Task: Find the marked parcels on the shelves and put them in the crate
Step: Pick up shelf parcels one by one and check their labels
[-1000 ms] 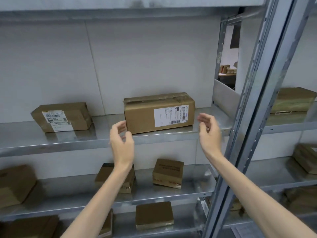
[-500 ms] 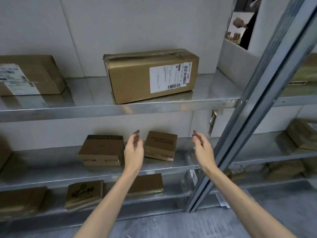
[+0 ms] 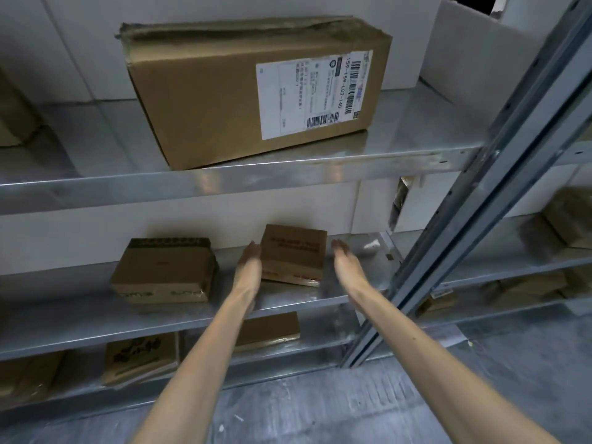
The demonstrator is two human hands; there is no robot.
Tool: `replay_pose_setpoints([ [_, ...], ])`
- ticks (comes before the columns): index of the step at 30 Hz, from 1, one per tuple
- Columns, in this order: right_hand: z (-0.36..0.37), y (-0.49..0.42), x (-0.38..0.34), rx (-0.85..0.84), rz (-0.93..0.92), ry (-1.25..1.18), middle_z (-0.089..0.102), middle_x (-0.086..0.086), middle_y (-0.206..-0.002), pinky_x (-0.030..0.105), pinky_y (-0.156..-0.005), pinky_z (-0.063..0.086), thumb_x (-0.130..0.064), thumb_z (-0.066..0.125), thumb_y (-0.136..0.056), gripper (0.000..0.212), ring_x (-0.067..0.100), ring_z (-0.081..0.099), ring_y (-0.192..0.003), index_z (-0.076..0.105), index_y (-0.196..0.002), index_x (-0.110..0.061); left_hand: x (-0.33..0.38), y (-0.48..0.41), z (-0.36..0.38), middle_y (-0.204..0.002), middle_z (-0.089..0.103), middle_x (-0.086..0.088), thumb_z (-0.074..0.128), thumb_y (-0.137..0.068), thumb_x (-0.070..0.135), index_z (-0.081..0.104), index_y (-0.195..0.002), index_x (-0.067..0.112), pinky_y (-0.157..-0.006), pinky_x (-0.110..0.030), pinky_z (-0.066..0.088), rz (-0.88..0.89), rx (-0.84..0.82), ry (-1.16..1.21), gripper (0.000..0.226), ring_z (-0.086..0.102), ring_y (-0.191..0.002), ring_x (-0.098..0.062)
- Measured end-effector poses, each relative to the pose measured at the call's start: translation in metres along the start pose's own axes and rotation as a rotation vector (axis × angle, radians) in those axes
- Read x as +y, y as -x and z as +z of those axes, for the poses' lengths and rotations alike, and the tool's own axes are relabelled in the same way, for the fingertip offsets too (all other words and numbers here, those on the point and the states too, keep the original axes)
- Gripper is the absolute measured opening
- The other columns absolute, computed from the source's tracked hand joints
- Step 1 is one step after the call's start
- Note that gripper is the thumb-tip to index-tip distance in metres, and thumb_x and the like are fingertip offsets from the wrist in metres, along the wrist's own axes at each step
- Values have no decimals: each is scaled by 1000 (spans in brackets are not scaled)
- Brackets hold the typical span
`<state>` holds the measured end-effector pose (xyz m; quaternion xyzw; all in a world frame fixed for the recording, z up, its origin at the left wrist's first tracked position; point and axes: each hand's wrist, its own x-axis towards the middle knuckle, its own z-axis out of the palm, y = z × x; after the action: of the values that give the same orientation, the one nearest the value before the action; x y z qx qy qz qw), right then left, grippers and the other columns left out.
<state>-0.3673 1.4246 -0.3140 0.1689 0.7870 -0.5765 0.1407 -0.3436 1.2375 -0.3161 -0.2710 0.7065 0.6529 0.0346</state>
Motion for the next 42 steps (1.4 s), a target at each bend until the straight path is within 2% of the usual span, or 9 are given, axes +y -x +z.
replay_pose_setpoints([
  [3,3,-5,2,-34,37,-20,40,10,-156,43,-118,26,-49,26,-107,56,31,37,-144,38,-151,-18,-8,-7,1,-148,52,-6,28,-107,48,49,-146,18,-115,-42,37,-48,-21,-4,54,49,-134,-26],
  [8,10,-12,6,-55,27,-105,57,9,-142,46,-116,36,-49,35,-104,53,29,51,-133,55,-139,-14,-6,-4,4,-112,61,-7,29,-110,29,59,-120,15,-67,-24,45,-72,-22,4,35,58,-88,-16],
  [11,8,-13,10,-31,41,-186,58,9,-140,48,-114,38,-43,38,-104,48,27,54,-128,56,-137,-14,-10,0,1,-102,60,-8,32,-108,23,63,-114,12,-79,-31,45,-141,27,33,34,53,-79,-14],
  [16,-6,5,8,-22,-7,-226,70,-3,-115,44,-111,43,-32,43,-104,26,19,62,-117,66,-115,-26,-10,28,-10,-120,67,-5,42,-105,26,64,-128,11,-95,-32,42,-88,64,140,35,60,-112,-21],
  [20,-16,28,6,-15,-50,-247,70,0,-120,42,-107,46,-27,48,-104,29,20,61,-118,66,-125,-18,4,56,-23,-125,67,-6,43,-105,23,64,-131,12,-106,-37,43,-4,100,229,35,59,-118,-20],
  [26,-30,83,-3,18,-108,-352,72,2,-115,31,-82,56,-20,52,-103,24,20,66,-110,71,-117,-23,21,110,-40,-116,68,-1,41,-107,18,68,-116,20,-80,-21,49,97,41,207,29,62,-109,-12],
  [32,-51,144,-18,8,-164,-338,66,-1,-128,41,-108,47,-25,59,-99,36,16,60,-120,59,-136,-21,25,171,-60,-113,71,1,41,-107,22,66,-114,20,-77,-19,53,147,23,185,26,66,-106,-10],
  [38,-76,208,-27,-174,-293,-227,71,-19,-117,21,-97,47,-23,57,-100,29,-4,63,-112,65,-125,-34,20,218,-67,-119,67,7,45,-105,30,65,-117,27,-97,-31,49,181,101,195,23,61,-114,-13],
  [42,-81,230,-25,-172,-402,-186,70,-15,-121,25,-99,47,-4,53,-98,38,-2,61,-116,63,-128,-26,18,233,-70,-133,60,12,46,-105,28,61,-130,34,-110,-38,43,255,155,176,29,52,-126,-9],
])
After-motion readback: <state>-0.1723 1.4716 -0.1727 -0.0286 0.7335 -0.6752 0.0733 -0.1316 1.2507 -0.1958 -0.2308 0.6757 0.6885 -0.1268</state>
